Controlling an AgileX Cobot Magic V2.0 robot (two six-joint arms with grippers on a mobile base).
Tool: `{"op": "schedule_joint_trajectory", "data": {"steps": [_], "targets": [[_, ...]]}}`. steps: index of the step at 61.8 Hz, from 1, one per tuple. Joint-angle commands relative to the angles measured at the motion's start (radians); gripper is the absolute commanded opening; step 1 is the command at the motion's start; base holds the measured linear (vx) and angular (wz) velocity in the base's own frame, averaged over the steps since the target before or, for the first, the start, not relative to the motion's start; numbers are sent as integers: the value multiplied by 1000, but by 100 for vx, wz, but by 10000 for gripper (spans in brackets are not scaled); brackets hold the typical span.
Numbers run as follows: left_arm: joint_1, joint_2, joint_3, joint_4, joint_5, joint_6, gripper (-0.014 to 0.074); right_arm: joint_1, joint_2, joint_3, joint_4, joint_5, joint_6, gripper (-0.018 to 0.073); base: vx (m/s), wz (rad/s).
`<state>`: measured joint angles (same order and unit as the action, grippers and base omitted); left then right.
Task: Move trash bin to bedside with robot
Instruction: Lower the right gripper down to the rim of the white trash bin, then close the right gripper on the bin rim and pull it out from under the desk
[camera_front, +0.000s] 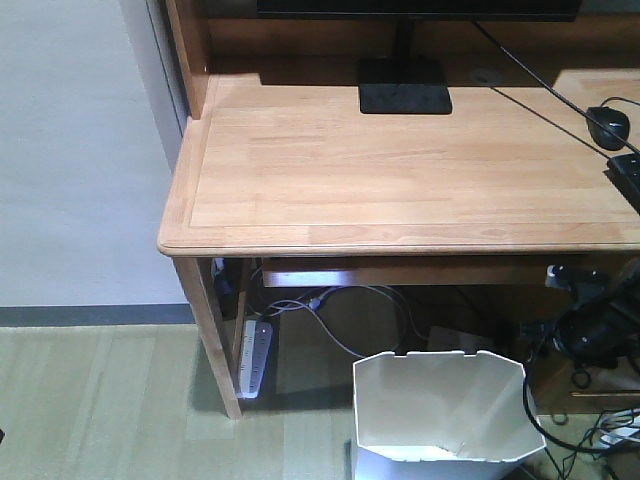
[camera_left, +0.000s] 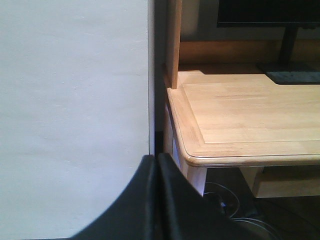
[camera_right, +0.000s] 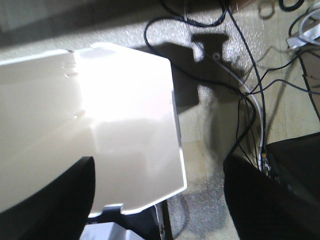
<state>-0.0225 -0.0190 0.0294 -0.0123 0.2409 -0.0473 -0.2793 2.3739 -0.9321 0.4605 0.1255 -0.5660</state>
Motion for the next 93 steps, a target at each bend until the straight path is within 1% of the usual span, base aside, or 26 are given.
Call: {"op": "schedule_joint_trajectory", "data": {"steps": [1,6,18,27,43,68,80,87,93], "targets": [[-6,-11,29,-4,-67,-9,-6,-7,45,-52,-4,-27,-48,520,0,0],[-6,-11,29,-4,-67,-9,-6,-7,109,-82,-4,-32,-66,520,0,0],[-6,-11,29,-4,-67,-9,-6,-7,228,-153,-4,-68,-66,520,0,0],[-6,-11,29,-4,-67,-9,-6,-7,297,-196,-19,-64,-66,520,0,0],[-6,-11,29,-4,-67,-9,-6,-7,400,-279,-19,-64,-76,520,0,0],[-6,-11,29,-4,-67,-9,-6,-7,511,-454,-19,23,-85,520,0,0],[-6,-11,29,-4,-67,-9,-6,-7,557,-507,-23,56,-96,520,0,0],[-6,-11,29,-4,-67,-9,-6,-7,572,-516,-40,57,-97,496,0,0],[-6,-11,29,-4,-67,-9,-6,-7,574,-516,-69,49,-96,432,0,0]]}}
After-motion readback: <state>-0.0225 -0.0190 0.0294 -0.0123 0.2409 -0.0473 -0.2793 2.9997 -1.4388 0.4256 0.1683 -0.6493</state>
